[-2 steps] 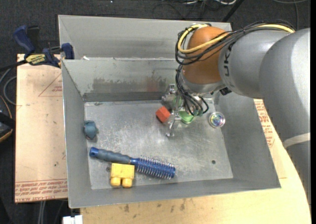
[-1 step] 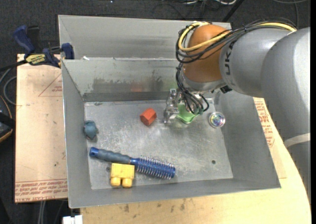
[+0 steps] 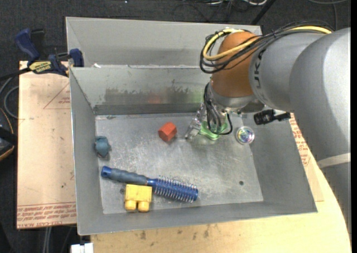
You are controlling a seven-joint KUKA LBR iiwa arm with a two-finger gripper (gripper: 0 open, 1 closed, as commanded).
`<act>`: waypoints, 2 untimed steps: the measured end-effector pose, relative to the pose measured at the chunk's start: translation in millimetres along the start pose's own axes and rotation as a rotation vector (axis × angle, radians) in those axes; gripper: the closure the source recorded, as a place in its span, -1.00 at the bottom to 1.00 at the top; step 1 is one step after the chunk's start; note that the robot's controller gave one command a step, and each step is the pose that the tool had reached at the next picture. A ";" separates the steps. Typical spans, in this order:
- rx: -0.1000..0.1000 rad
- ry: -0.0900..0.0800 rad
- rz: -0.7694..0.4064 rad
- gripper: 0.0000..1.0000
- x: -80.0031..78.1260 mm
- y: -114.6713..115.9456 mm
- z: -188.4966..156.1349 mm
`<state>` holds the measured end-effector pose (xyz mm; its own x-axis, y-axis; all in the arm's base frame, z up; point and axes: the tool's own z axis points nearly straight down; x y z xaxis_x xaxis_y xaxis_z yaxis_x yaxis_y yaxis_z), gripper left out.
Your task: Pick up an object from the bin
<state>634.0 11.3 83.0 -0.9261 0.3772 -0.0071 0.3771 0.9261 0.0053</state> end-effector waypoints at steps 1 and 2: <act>0.000 -0.001 0.203 1.00 29.4 25.0 -149.4; 0.009 0.010 0.496 1.00 60.3 7.0 -59.4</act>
Offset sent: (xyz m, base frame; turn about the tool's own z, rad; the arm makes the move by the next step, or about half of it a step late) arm -0.0210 0.0322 0.1450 0.2077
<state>580.3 40.4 142.0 -0.6347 0.7727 0.0036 0.7727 0.6347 -0.0034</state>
